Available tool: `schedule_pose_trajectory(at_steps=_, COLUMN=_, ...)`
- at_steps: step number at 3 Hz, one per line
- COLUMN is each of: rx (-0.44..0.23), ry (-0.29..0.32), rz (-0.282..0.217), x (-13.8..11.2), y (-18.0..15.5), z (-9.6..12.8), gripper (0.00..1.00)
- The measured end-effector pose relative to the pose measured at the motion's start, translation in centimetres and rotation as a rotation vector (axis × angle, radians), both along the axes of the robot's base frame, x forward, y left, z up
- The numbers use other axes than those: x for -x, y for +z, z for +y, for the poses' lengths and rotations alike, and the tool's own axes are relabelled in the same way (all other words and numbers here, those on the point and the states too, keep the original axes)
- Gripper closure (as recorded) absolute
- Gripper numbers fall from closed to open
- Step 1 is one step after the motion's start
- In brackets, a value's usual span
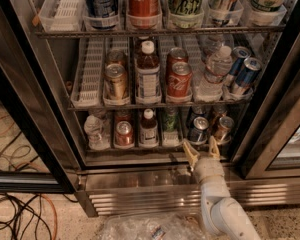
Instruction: Pick pepsi can from bottom shelf of fridge
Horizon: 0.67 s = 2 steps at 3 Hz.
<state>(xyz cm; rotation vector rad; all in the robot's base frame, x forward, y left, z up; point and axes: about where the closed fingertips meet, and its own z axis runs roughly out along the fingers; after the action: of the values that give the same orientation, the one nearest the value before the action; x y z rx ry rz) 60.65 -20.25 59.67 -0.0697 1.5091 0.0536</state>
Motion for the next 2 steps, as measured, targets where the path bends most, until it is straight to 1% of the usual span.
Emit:
schedule_pose_trajectory(at_steps=1, rx=0.01, ry=0.001, rz=-0.002, x=-1.2, y=0.3, z=0.2, gripper=0.31)
schedule_pose_trajectory(at_steps=2, rx=0.017, ry=0.005, rz=0.0, x=-2.5, y=0.5, z=0.5, gripper=0.27)
